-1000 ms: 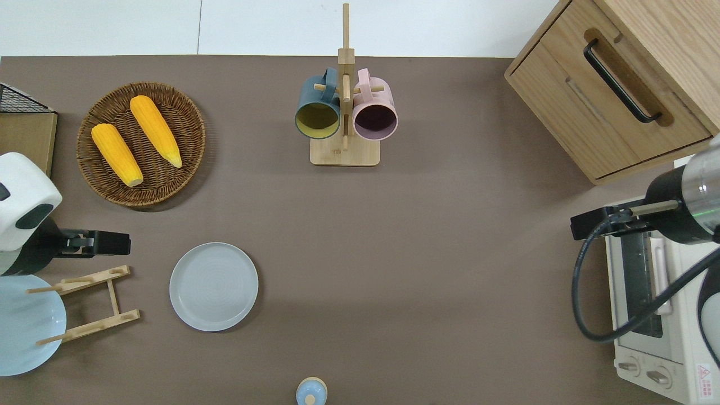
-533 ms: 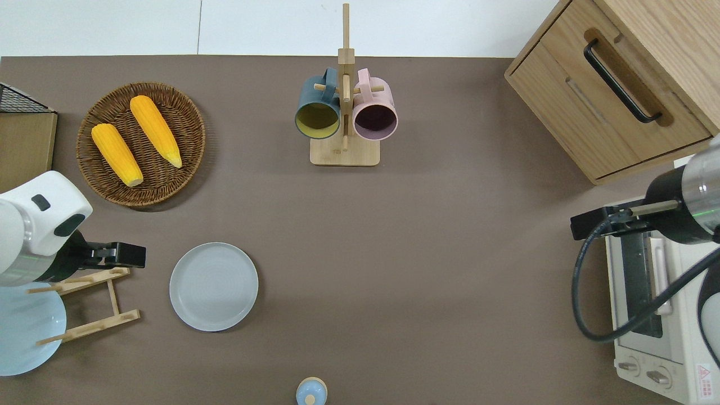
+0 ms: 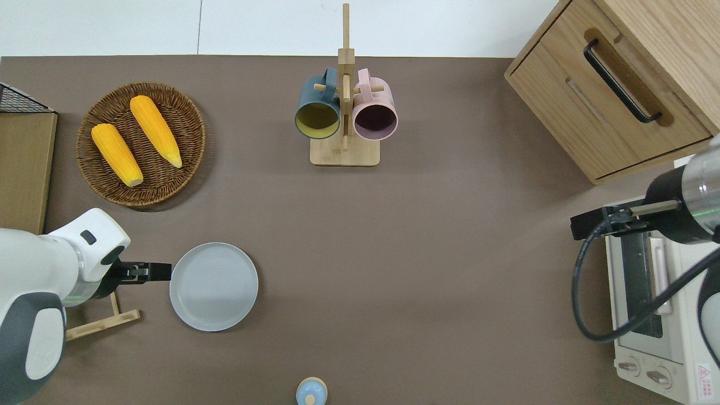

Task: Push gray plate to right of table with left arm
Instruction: 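Lower the left gripper against the gray plate's rim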

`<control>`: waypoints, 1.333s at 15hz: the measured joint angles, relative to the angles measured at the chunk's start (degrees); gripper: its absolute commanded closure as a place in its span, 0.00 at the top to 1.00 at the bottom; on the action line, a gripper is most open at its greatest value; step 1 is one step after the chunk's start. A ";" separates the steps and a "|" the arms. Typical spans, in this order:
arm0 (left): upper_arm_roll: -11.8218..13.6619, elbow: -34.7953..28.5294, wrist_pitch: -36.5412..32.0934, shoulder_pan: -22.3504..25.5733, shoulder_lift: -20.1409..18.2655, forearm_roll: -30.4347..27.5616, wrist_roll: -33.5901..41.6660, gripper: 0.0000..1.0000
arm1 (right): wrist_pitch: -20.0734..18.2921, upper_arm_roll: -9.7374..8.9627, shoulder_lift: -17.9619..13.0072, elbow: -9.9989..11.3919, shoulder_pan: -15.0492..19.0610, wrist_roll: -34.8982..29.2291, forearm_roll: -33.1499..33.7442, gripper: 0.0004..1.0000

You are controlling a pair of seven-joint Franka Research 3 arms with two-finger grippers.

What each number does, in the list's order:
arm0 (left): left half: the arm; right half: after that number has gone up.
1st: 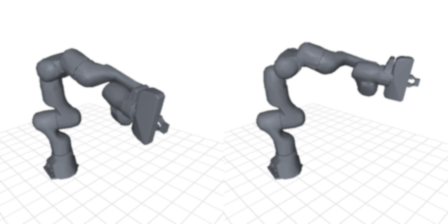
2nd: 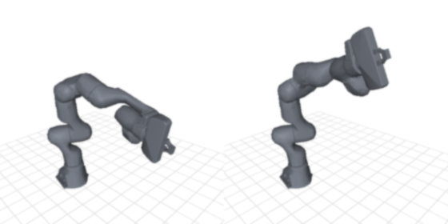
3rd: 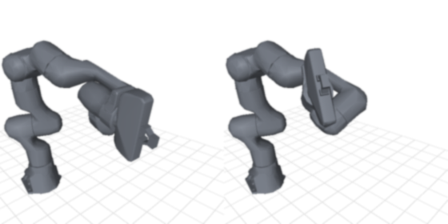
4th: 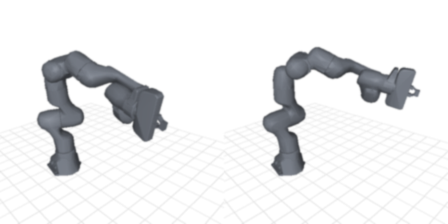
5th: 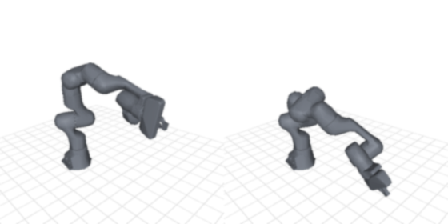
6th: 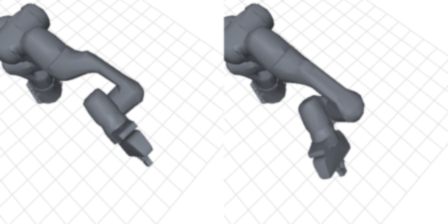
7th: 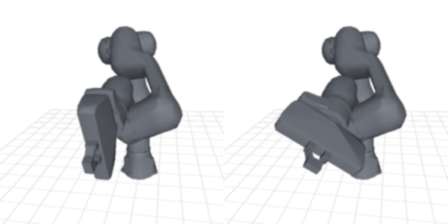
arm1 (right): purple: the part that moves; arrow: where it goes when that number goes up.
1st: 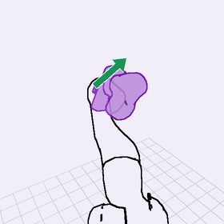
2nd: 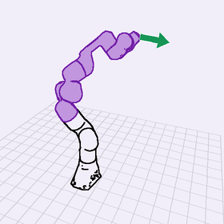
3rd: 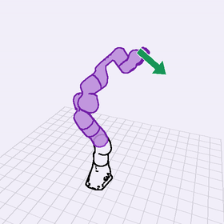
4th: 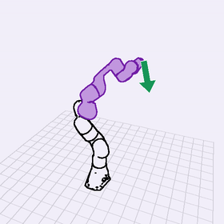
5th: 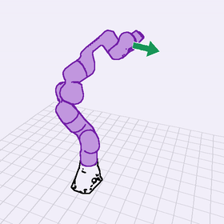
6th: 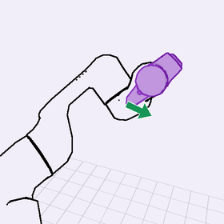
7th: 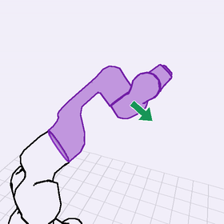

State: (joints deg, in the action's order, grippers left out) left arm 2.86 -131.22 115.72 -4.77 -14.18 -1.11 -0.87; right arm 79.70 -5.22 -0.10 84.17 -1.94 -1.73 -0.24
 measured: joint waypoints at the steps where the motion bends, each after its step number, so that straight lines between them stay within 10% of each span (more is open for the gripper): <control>1: 0.01 -2.34 2.81 0.00 -0.20 0.00 0.00 0.99 | 0.00 0.00 0.00 0.00 0.00 0.00 0.00 0.98; 12: 0.12 -18.65 27.02 0.67 3.80 0.00 0.02 0.97 | 0.00 0.00 0.00 0.00 0.00 0.00 0.00 0.98; 18: 0.10 -18.78 28.99 0.67 6.97 0.00 0.04 0.15 | 0.00 0.00 0.00 0.00 0.00 0.00 0.00 0.98; 20: -0.06 -18.72 29.02 0.66 6.70 0.00 0.04 0.01 | 0.00 0.00 0.00 0.00 0.00 0.00 0.00 0.98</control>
State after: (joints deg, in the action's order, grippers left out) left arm 2.80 -149.93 144.74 -4.11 -7.48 -1.11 -0.83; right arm 79.70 -5.22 -0.10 84.17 -1.94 -1.73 -0.24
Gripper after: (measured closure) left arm 0.586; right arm 0.013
